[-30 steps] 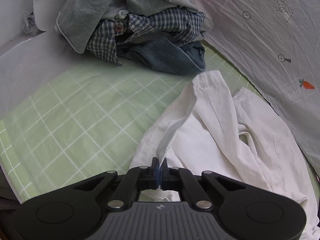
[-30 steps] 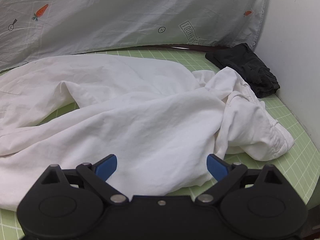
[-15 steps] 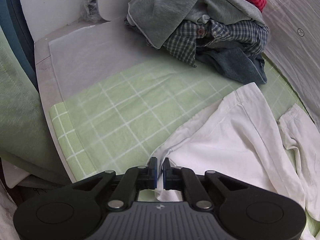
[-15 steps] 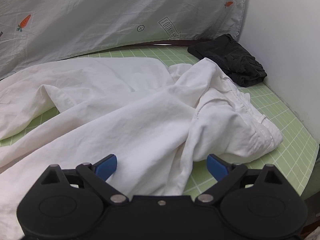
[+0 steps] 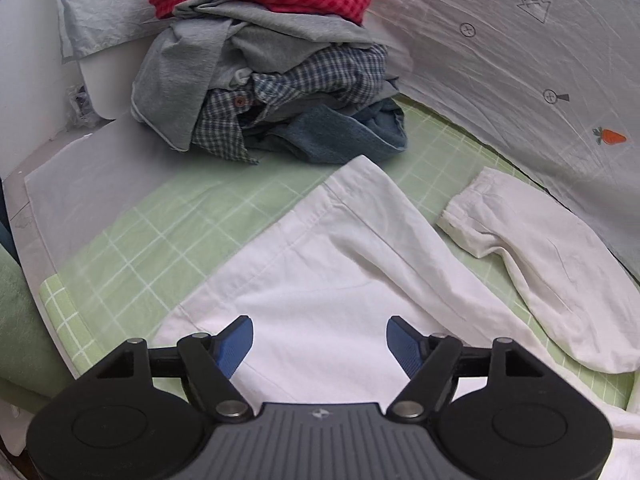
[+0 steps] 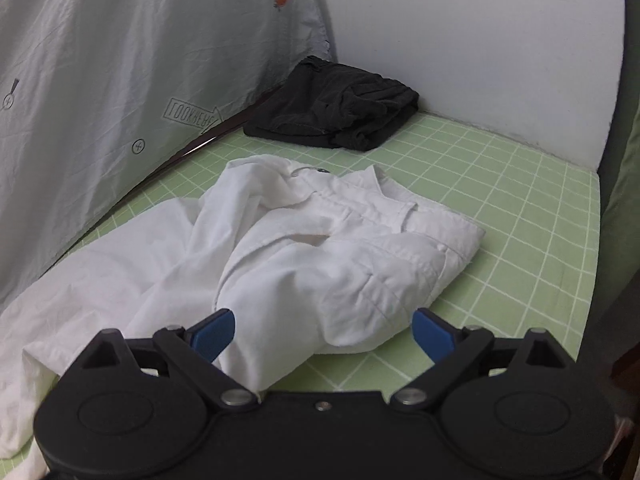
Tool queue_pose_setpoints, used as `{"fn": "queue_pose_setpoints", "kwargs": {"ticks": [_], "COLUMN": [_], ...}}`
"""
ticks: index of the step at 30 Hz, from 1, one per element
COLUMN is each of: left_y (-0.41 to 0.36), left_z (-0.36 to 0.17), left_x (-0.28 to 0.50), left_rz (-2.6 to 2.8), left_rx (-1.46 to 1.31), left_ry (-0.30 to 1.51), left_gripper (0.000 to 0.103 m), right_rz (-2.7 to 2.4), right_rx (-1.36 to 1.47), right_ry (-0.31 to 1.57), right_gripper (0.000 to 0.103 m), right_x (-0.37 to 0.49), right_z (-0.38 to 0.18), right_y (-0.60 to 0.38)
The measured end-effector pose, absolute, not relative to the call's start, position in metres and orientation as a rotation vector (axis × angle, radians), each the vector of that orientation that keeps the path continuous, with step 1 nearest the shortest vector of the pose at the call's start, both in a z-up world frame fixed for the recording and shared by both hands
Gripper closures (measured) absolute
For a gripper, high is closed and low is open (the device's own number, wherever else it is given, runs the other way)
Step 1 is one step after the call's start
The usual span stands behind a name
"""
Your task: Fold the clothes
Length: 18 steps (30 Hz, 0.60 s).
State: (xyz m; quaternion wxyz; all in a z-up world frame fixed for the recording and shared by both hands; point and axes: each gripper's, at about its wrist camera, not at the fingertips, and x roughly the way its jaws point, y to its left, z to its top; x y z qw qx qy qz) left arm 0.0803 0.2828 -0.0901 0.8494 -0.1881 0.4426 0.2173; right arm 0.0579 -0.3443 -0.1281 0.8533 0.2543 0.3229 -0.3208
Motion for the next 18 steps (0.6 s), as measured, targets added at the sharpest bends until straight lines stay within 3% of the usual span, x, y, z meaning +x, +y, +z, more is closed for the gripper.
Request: {"fn": "queue_pose_setpoints", "kwargs": {"ticks": [5,11,15,18], "left_y": [0.238,0.202,0.194,0.193], "left_z": [-0.103,-0.127,-0.144,-0.154], "left_x": [0.105,0.130,0.139,0.143], "left_rz": [0.333,0.288,0.324,0.366], "left_rx": [-0.355,-0.367,-0.408,-0.438], "left_ry": [0.991,1.060,1.101,1.128], "left_gripper": [0.028,0.028,0.028,0.028], "right_rz": [-0.701,-0.610,-0.594,-0.587], "right_rx": [0.831,0.895,0.833,0.768], "right_ry": [0.668,0.688,0.724,0.740], "right_gripper": [0.010,0.034,0.055,0.057], "right_x": [0.049,0.070,0.090,0.107], "right_z": [-0.154,-0.173,-0.178,-0.179], "right_y": [-0.394,-0.417,-0.426,-0.435]}}
